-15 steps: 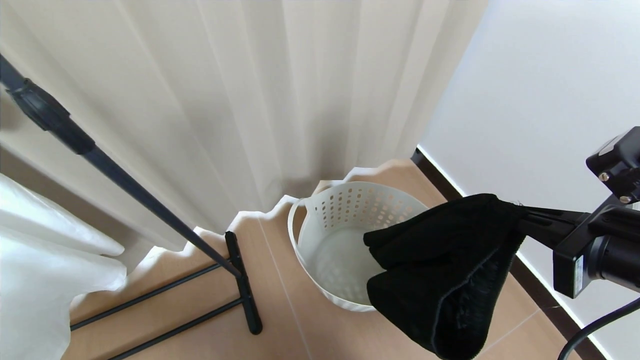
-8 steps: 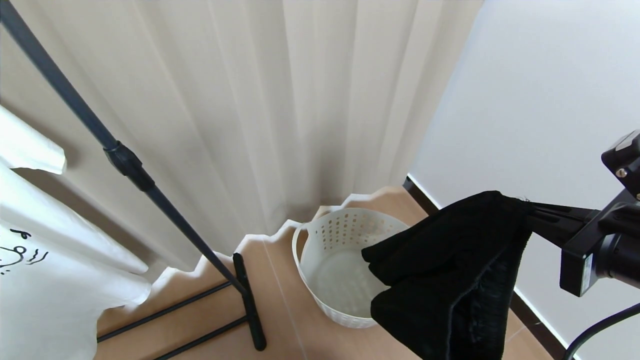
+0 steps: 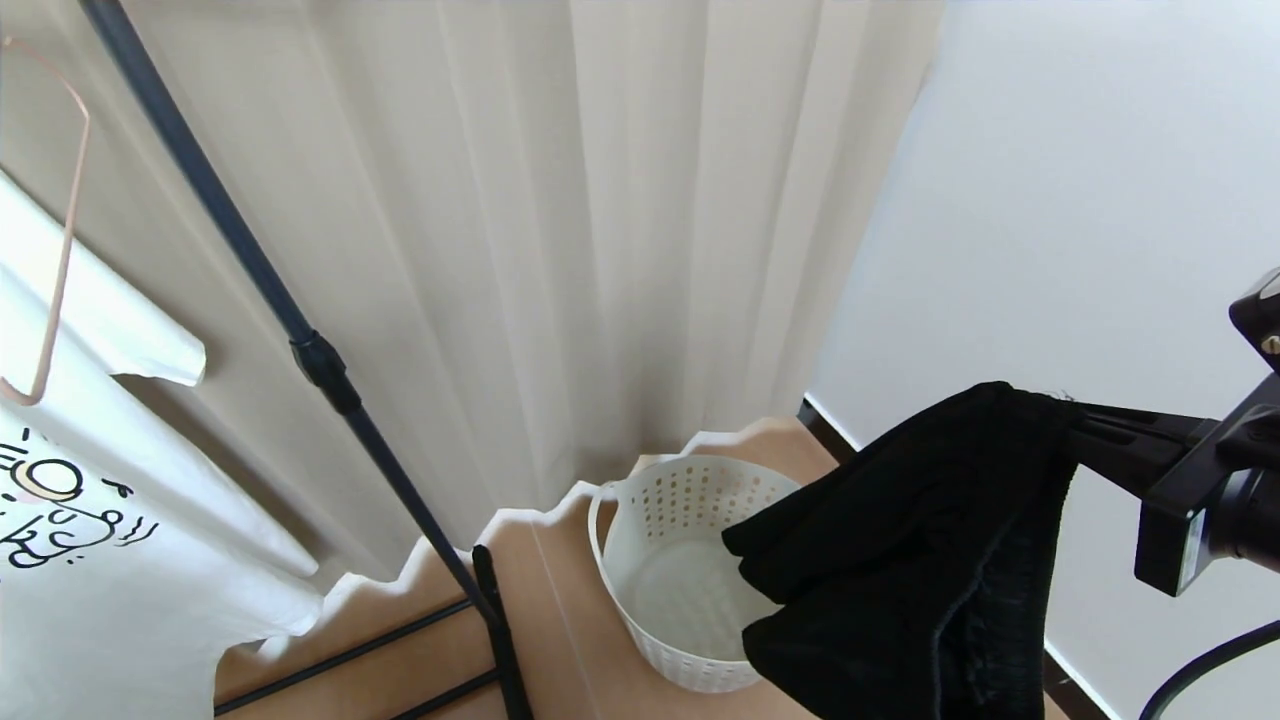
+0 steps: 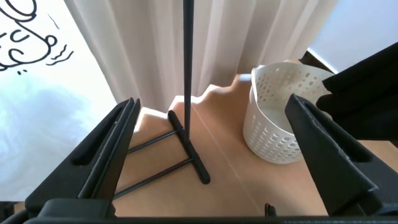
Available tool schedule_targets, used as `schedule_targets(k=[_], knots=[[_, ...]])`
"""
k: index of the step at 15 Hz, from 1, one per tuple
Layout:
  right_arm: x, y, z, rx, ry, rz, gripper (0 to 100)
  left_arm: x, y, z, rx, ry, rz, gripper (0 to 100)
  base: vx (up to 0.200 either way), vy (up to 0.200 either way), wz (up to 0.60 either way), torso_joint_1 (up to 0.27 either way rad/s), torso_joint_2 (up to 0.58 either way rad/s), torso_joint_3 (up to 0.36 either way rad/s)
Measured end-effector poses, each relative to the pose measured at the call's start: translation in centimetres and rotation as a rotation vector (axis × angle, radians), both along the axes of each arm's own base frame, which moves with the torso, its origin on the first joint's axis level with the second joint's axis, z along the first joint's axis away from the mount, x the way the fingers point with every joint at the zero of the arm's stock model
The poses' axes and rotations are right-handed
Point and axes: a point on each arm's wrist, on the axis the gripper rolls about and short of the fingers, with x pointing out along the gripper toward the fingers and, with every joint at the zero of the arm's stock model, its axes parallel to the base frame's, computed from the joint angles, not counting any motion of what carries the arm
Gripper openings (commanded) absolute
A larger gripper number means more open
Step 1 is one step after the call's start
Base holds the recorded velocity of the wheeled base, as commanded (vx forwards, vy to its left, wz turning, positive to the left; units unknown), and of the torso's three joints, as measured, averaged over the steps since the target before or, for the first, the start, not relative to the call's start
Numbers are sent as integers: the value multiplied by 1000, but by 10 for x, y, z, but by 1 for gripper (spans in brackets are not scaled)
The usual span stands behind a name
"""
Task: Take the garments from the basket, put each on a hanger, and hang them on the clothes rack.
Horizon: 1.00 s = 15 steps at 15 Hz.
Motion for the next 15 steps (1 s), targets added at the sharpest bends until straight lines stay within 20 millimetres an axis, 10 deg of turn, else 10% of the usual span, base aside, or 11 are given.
schedule_targets(k=[15], knots=[[1, 0, -2, -4, 8, -2, 0, 0, 0, 0, 0, -1, 0, 100, 0, 0, 0, 183, -493, -228]])
